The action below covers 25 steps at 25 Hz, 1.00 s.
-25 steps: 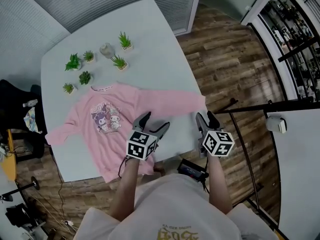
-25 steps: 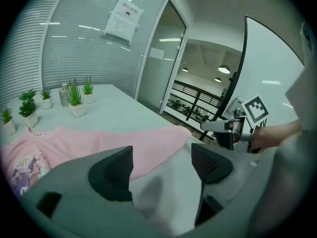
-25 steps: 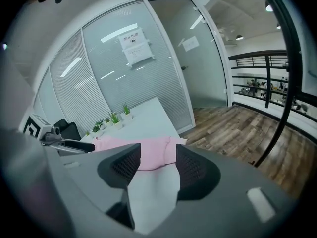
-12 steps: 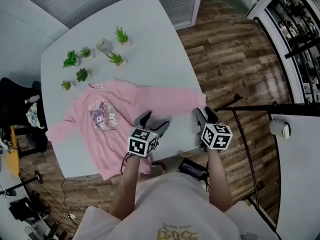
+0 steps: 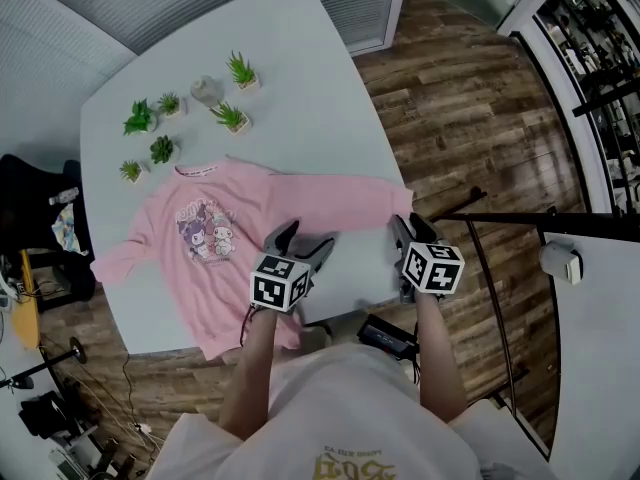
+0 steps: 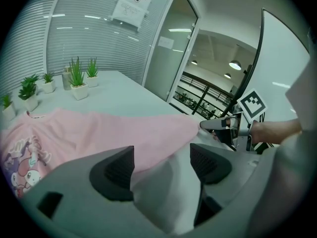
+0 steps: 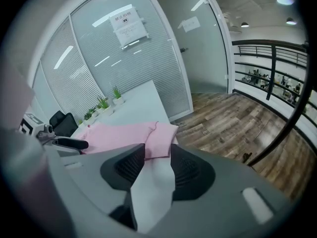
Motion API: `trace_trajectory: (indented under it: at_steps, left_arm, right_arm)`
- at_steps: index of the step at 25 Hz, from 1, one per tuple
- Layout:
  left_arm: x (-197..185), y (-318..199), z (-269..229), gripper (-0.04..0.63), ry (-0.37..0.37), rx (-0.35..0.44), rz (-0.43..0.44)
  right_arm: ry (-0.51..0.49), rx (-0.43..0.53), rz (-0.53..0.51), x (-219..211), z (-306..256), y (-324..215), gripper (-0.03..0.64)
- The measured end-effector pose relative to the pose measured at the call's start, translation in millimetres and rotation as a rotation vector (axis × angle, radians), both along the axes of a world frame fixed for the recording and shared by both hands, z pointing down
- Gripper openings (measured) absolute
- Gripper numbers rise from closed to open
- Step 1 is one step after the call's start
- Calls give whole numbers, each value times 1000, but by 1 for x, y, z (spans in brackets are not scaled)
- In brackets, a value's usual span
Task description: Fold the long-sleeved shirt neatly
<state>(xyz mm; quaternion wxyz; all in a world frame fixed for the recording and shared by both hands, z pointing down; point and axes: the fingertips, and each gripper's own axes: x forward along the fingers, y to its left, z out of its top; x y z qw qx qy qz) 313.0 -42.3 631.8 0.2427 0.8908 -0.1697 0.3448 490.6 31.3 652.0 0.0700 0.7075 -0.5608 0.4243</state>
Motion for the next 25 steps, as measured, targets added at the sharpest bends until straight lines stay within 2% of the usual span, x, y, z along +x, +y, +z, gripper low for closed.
trace_trajectory:
  at_steps: [4,8,19,25]
  left_arm:
    - [0,-1,1,354,5,-1,-2]
    - [2,-2,-2,353,24,-6,-17]
    - [-3,-3,-12,347,46,-18,-43]
    - [-6,-4,-25,345,51,3,-53]
  right_arm:
    - [-12,-24,5,0,5,-3,174]
    - [13,-51,20,4,10,-1,28]
    - [48,0,30,8,-8,-2,23]
    - [71,29,74,24,-25,8,23]
